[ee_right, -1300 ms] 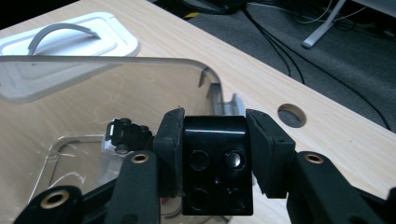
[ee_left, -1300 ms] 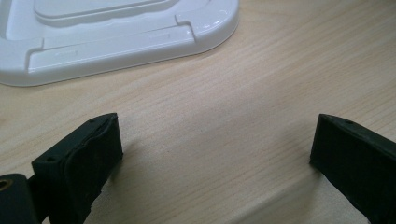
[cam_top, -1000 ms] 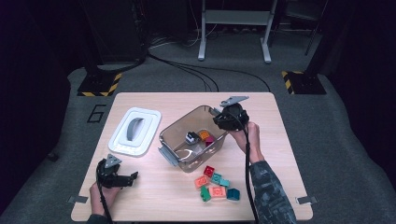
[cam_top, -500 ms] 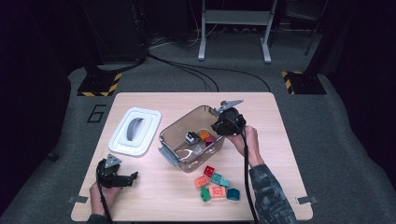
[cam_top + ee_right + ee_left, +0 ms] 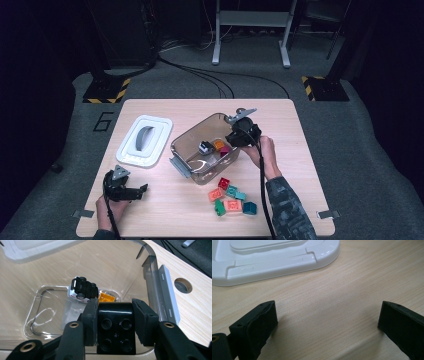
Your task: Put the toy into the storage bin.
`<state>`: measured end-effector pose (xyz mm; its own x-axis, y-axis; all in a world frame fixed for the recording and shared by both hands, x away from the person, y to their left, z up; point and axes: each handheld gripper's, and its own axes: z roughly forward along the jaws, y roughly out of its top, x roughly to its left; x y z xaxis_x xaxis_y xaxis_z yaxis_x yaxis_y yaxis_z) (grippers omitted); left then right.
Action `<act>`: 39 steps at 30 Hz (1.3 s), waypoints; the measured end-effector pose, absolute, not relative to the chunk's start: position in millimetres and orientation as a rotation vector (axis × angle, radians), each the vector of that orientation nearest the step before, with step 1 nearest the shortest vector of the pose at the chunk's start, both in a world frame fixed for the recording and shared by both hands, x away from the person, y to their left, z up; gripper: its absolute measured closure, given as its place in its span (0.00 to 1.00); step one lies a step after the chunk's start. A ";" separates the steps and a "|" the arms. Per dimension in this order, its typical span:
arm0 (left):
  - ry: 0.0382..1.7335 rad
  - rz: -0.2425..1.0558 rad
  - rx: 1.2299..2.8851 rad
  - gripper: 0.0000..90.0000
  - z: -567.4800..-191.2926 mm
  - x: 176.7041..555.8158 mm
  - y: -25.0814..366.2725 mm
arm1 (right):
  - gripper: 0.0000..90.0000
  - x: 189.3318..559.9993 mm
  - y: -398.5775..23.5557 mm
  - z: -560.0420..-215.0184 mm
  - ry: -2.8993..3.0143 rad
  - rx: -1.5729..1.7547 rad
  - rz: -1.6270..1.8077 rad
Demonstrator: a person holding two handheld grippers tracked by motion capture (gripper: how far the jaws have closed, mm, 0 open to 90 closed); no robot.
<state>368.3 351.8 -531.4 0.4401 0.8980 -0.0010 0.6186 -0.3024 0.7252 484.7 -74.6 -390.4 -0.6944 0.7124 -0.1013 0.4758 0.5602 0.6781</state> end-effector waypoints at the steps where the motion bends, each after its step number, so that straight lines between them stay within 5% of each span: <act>1: 1.269 0.544 2.034 0.02 -531.3 368.3 351.8 | 0.62 484.6 -74.2 -390.7 2.438 0.973 0.884; 15: 1.269 0.545 2.034 0.02 -531.4 368.3 351.7 | 0.26 467.0 -87.0 -378.8 2.385 0.978 0.969; 26: 1.271 0.544 2.034 0.02 -531.4 368.2 351.6 | 0.16 438.7 -110.2 -376.8 2.376 0.962 1.026; 39: 1.269 0.546 2.034 0.02 -531.4 368.3 351.7 | 0.08 401.0 -137.6 -414.1 2.401 1.024 1.024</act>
<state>368.3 351.7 -531.4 0.4393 0.8984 0.0005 0.6180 -0.3026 0.7256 401.0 -137.6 -414.1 -0.6841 0.7290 -0.0243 0.4869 0.4812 0.7290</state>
